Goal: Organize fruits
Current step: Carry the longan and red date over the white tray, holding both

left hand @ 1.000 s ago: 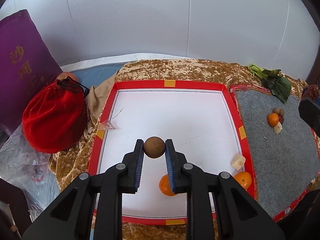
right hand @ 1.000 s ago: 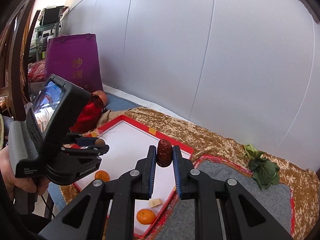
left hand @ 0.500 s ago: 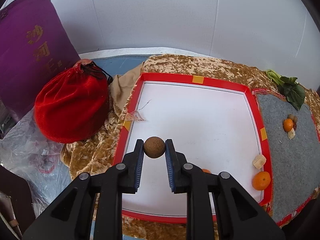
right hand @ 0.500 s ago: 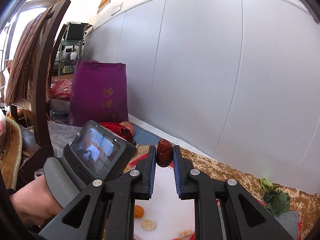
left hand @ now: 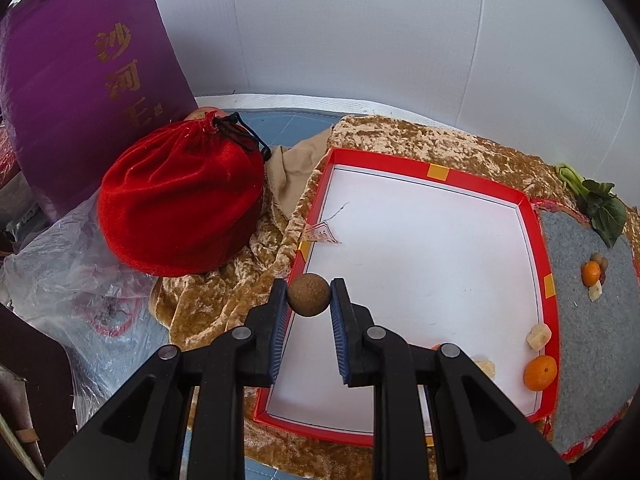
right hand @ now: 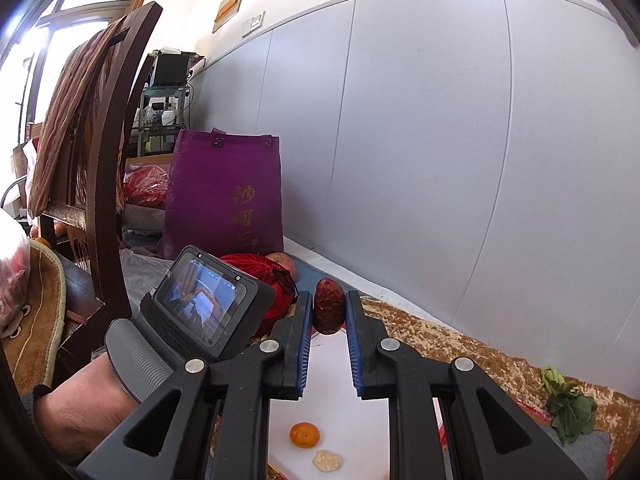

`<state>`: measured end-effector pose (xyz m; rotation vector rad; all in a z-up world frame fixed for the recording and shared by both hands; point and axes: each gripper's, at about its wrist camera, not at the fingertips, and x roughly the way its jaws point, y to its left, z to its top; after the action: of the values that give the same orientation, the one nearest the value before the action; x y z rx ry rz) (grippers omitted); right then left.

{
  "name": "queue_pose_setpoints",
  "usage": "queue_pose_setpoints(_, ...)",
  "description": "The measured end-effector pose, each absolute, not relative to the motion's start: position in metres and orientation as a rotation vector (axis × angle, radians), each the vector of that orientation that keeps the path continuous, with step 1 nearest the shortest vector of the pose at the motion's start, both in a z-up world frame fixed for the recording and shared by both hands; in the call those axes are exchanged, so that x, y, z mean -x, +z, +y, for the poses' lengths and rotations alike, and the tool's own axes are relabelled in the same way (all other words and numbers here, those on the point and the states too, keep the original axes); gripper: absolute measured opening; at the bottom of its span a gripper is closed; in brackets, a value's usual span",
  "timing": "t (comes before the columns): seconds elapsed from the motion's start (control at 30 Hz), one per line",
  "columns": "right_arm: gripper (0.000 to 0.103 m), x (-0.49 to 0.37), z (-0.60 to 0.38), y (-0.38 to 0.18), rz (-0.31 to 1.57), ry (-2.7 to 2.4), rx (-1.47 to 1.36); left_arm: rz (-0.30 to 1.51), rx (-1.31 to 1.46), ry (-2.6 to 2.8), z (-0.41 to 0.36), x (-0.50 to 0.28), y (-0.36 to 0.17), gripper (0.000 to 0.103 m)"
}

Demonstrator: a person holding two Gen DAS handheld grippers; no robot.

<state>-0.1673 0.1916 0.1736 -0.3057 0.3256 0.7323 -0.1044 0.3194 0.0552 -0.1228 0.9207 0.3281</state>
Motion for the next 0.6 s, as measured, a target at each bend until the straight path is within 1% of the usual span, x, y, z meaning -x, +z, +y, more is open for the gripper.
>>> queue_pose_setpoints(0.6, 0.016, 0.133, 0.193, 0.140, 0.505, 0.726, 0.293, 0.920, 0.105, 0.329, 0.316, 0.105, 0.056, 0.019)
